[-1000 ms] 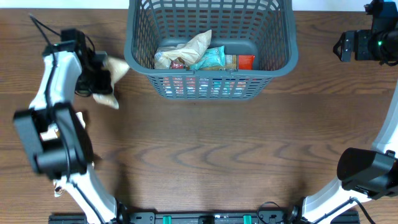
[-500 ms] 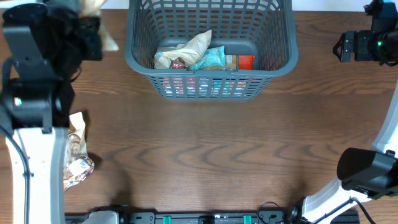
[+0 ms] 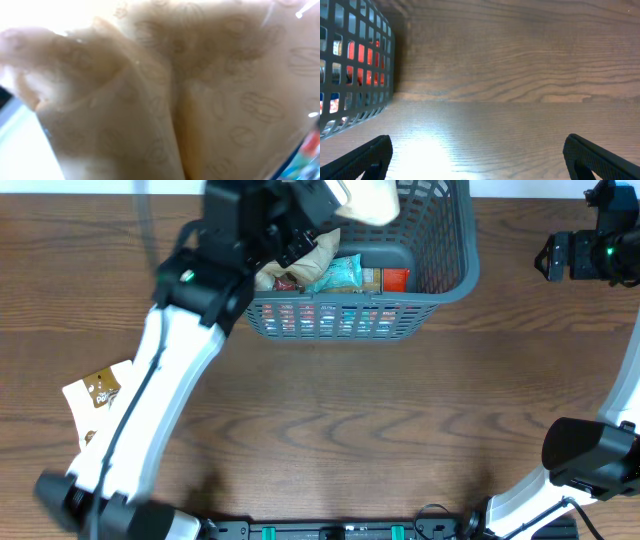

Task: Pack container
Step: 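Carry the second beige pouch into the basket and open the left gripper, then move the left gripper to the brown-labelled PanTree pouch and grasp it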

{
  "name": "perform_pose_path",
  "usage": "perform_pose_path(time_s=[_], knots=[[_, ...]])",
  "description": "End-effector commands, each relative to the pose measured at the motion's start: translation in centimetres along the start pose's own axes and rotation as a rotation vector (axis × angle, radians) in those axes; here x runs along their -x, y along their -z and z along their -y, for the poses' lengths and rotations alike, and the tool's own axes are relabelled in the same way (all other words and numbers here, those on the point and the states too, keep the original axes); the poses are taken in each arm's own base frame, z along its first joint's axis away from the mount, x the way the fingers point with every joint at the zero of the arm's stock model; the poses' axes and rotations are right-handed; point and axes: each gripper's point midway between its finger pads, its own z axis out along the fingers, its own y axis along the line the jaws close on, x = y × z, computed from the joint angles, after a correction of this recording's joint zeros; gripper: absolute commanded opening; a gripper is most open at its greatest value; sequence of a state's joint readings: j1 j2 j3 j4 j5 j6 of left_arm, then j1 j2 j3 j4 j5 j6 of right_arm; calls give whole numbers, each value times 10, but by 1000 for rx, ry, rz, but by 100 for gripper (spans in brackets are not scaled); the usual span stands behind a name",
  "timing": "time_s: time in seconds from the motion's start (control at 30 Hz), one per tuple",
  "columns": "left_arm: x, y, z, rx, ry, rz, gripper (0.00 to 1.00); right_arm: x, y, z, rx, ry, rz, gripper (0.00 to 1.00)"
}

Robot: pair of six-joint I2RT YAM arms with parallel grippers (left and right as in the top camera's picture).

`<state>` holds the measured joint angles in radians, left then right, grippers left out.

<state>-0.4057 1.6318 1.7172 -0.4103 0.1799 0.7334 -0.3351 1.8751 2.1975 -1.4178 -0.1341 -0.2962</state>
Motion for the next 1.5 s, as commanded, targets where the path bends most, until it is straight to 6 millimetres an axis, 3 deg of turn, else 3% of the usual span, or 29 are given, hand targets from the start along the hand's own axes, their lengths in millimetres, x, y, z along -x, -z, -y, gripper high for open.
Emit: perform_pose_path(time_s=[0.0, 0.1, 0.2, 0.3, 0.43, 0.53, 0.6, 0.7, 0.77, 0.87, 1.0, 1.13, 1.27, 1.47], knots=[[-31, -37, -1, -22, -164, -68, 6, -3, -4, 2, 1, 2, -18, 99], [-65, -63, 9, -73, -143, -143, 6, -4, -4, 0, 9, 1, -19, 99], [-89, -79, 21, -117, -129, -199, 6, -4, -4, 0, 9, 1, -19, 99], [-112, -89, 33, -165, -115, -254, 12, -4, -4, 0, 9, 1, -19, 99], [-132, -94, 48, -219, -102, -312, 26, -4, -4, 0, 9, 1, -19, 99], [-134, -93, 49, -227, -99, -320, 32, -4, -4, 0, 9, 1, -19, 99], [-128, -89, 46, -217, -102, -309, 46, -4, -4, 0, 9, 1, -19, 99], [-112, -77, 35, -180, -90, -280, 89, -4, -4, 0, 9, 1, -19, 99], [-99, -64, 21, -125, -63, -269, 96, -4, -4, 0, 9, 1, -19, 99], [-79, -35, -8, 7, -7, -265, 99, -4, -4, 0, 9, 1, -19, 99], [-52, 25, -54, 212, 42, -244, 99, -3, -4, -3, 28, 1, -12, 99], [-45, 80, -88, 365, 104, -238, 99, -1, -4, -5, 41, 1, -6, 99], [-80, 132, -113, 486, 300, -321, 99, -1, -4, -5, 40, 5, -5, 99], [-190, 196, -113, 604, 738, -613, 99, 1, -4, -4, 38, 7, 1, 99]])
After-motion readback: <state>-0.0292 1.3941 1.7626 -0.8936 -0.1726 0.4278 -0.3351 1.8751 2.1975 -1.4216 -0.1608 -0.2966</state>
